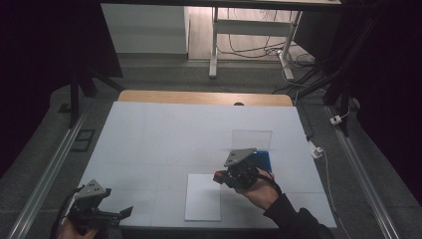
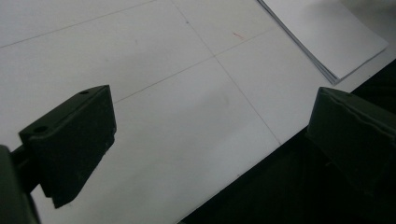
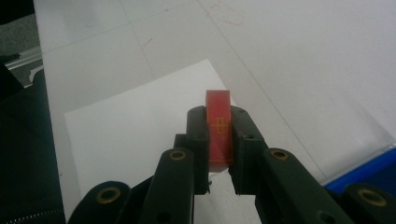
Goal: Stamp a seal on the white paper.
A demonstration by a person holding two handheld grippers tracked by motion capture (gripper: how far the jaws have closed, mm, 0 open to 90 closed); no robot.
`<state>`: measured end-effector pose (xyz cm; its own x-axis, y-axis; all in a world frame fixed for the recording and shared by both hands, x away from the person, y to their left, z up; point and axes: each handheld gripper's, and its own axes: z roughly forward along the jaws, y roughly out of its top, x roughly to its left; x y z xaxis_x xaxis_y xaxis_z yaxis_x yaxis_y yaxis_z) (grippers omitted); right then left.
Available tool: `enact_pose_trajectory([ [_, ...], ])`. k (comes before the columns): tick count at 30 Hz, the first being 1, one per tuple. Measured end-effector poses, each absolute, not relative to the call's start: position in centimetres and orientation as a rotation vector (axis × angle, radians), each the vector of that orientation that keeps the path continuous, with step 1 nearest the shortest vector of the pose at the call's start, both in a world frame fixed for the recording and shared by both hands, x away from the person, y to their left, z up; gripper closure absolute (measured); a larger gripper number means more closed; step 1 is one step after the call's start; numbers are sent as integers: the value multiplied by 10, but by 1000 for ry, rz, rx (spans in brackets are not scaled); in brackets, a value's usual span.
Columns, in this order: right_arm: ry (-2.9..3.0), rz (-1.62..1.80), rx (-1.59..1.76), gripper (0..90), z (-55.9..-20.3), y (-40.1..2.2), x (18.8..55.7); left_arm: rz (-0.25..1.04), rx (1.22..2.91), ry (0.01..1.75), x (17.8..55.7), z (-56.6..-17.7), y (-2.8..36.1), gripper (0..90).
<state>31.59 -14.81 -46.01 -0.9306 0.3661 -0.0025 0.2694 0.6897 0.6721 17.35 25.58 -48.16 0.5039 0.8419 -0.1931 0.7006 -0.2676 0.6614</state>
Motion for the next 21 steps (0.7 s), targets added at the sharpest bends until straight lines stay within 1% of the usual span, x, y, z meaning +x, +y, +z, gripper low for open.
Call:
enact_pose_trajectory([
  [21, 2846, 1032, 437, 807, -480, -117, 305, 253, 2040, 1258, 174, -482, 256, 14],
])
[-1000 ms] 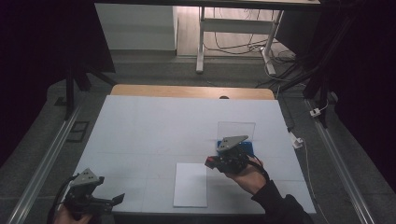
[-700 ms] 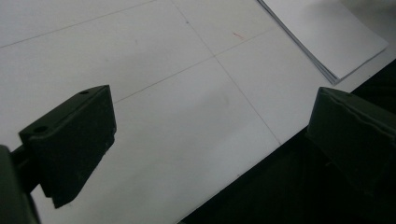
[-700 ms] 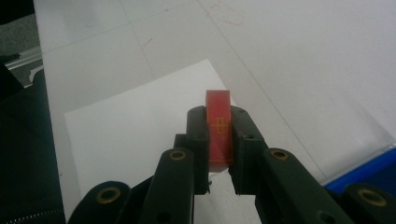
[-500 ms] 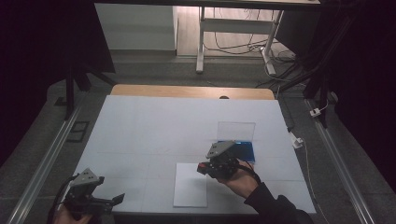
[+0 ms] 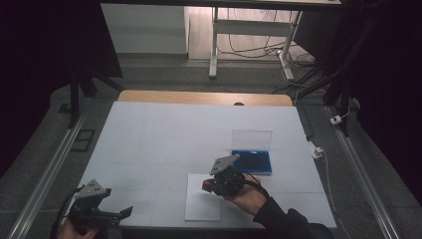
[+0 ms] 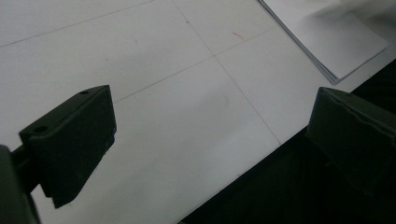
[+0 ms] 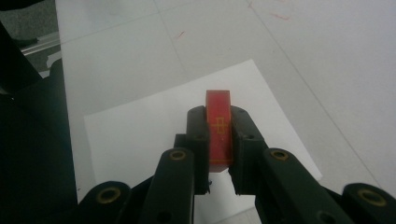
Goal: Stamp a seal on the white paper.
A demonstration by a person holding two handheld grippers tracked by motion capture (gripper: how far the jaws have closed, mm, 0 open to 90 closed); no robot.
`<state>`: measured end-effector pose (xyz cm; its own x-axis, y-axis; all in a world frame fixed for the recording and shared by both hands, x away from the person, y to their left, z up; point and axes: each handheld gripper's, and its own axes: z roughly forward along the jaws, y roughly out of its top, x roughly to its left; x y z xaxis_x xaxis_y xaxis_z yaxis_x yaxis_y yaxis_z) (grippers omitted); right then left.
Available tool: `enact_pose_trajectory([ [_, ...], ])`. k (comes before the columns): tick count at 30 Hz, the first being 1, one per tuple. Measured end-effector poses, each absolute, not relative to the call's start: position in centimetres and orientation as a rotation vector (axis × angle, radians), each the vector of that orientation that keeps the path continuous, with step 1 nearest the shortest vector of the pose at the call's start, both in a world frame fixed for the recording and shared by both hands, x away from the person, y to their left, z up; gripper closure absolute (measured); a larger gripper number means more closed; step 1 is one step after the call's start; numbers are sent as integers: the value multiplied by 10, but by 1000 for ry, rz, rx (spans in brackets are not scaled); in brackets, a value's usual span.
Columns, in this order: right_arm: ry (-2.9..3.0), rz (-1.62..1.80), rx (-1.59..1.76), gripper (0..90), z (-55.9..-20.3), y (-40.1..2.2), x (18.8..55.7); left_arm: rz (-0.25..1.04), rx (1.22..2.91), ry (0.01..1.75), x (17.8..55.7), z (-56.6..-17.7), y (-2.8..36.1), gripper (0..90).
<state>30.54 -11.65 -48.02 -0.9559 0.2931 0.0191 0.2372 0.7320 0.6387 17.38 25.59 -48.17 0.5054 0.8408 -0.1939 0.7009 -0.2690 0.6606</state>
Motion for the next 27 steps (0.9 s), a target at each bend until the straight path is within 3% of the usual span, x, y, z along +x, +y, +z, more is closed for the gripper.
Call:
enact_pose_trajectory([
  [27, 2893, 1009, 431, 813, -505, -107, 305, 251, 2044, 1261, 174, -482, 255, 15],
])
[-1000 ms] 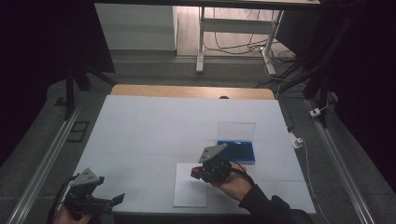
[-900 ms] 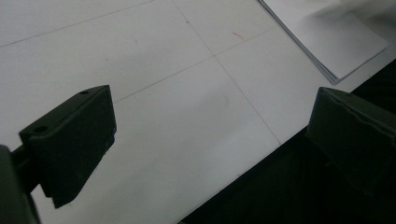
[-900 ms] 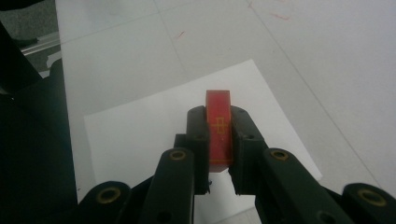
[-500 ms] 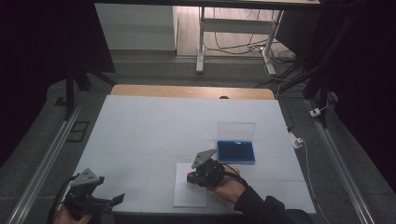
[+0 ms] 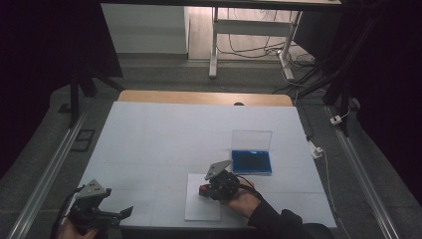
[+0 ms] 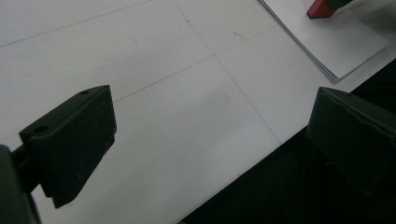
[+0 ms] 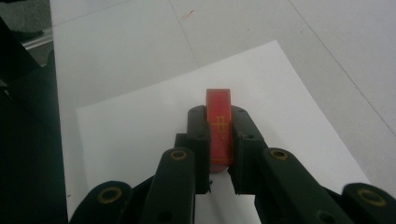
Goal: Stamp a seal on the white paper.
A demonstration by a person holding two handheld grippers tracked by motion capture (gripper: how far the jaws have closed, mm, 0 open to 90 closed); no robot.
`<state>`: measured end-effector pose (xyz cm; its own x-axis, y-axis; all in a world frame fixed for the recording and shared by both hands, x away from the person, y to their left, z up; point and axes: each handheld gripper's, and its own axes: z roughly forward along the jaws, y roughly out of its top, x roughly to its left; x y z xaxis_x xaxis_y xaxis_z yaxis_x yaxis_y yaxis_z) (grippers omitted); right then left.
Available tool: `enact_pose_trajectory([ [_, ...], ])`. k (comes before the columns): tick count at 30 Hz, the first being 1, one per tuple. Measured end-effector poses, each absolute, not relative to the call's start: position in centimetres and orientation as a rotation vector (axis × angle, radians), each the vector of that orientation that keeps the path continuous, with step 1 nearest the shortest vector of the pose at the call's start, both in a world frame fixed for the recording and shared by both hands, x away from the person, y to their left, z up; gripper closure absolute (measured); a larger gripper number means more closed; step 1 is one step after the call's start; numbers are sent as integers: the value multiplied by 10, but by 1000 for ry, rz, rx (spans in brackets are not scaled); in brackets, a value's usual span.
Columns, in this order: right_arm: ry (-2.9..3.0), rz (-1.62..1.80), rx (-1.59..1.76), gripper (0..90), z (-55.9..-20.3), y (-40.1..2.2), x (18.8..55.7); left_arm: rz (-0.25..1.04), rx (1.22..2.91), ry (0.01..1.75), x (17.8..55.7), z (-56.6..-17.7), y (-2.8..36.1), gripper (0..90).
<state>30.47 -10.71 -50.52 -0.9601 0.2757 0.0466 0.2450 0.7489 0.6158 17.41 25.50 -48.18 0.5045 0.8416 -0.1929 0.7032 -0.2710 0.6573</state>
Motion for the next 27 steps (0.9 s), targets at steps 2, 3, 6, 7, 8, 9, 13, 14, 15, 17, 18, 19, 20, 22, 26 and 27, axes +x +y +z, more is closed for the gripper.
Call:
enact_pose_trajectory([
  [2, 2883, 988, 419, 813, -505, -106, 302, 253, 2045, 1262, 174, -482, 255, 15],
  [3, 2869, 980, 404, 813, -505, -105, 299, 253, 2045, 1262, 174, -482, 255, 15],
  [6, 2836, 952, 374, 814, -505, -102, 294, 254, 2049, 1263, 175, -482, 254, 16],
  [7, 2837, 967, 373, 814, -505, -103, 295, 254, 2049, 1263, 175, -482, 254, 16],
  [8, 2845, 981, 391, 814, -506, -104, 296, 253, 2051, 1263, 175, -482, 254, 16],
  [9, 2852, 995, 401, 815, -506, -105, 297, 253, 2051, 1263, 175, -482, 254, 16],
  [13, 2871, 1029, 426, 815, -507, -108, 302, 250, 2045, 1266, 175, -482, 255, 16],
  [14, 2872, 1031, 427, 815, -507, -108, 302, 249, 2046, 1266, 175, -482, 255, 16],
  [15, 2872, 1028, 428, 815, -507, -108, 302, 250, 2047, 1266, 175, -482, 255, 16],
  [17, 2857, 1000, 407, 814, -506, -106, 299, 249, 2046, 1266, 175, -482, 255, 16],
  [18, 2845, 987, 395, 815, -506, -105, 296, 248, 2043, 1266, 174, -482, 255, 16],
  [19, 2833, 975, 379, 815, -506, -104, 294, 247, 2043, 1264, 175, -482, 255, 16],
  [20, 2829, 968, 378, 815, -506, -103, 293, 246, 2043, 1265, 175, -482, 255, 16],
  [22, 2838, 973, 381, 815, -506, -105, 295, 247, 2049, 1261, 176, -482, 255, 16],
  [26, 2855, 1032, 405, 815, -508, -108, 300, 246, 2050, 1256, 176, -482, 255, 16],
  [27, 2845, 1015, 390, 815, -508, -107, 297, 246, 2050, 1256, 176, -482, 255, 16],
])
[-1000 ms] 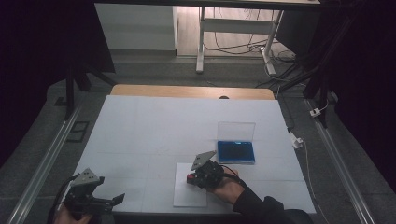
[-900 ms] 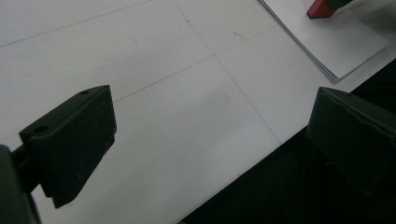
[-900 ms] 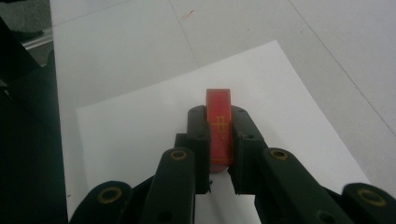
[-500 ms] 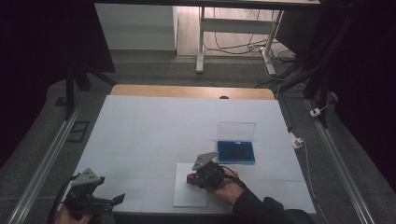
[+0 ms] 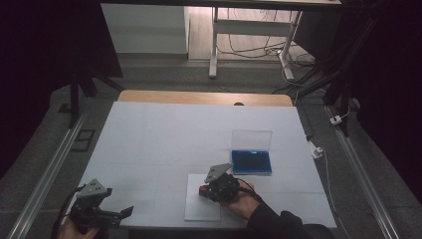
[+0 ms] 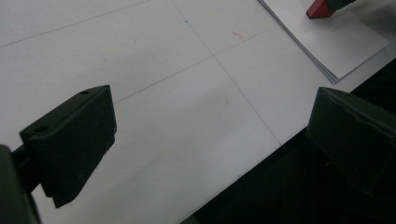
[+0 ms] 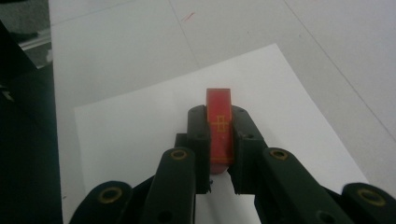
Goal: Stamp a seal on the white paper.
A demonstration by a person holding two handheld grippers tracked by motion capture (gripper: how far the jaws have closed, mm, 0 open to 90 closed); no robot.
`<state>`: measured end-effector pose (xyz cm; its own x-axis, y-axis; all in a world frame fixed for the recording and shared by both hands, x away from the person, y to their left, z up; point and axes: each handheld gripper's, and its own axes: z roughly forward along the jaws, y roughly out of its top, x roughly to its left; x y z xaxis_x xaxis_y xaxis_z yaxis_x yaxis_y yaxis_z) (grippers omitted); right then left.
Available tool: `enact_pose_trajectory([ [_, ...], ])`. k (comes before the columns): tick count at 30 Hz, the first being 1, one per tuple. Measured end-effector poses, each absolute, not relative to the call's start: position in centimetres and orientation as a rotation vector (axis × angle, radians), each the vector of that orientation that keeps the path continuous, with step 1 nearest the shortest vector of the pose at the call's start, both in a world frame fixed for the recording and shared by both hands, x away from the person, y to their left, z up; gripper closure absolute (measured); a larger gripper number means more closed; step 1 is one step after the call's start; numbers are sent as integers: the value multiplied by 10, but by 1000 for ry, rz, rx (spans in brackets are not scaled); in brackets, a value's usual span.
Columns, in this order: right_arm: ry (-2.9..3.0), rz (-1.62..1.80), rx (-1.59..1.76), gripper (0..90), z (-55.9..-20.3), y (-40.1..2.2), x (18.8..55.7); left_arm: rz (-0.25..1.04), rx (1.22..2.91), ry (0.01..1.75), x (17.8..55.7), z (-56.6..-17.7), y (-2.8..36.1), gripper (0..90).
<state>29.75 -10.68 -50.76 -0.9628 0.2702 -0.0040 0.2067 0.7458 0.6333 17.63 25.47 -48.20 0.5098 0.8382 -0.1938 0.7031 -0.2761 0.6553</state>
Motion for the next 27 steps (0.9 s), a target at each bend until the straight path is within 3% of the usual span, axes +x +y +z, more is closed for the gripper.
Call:
enact_pose_trajectory([
  [27, 2802, 1134, 453, 806, -488, -120, 305, 237, 2047, 1251, 178, -482, 255, 16],
])
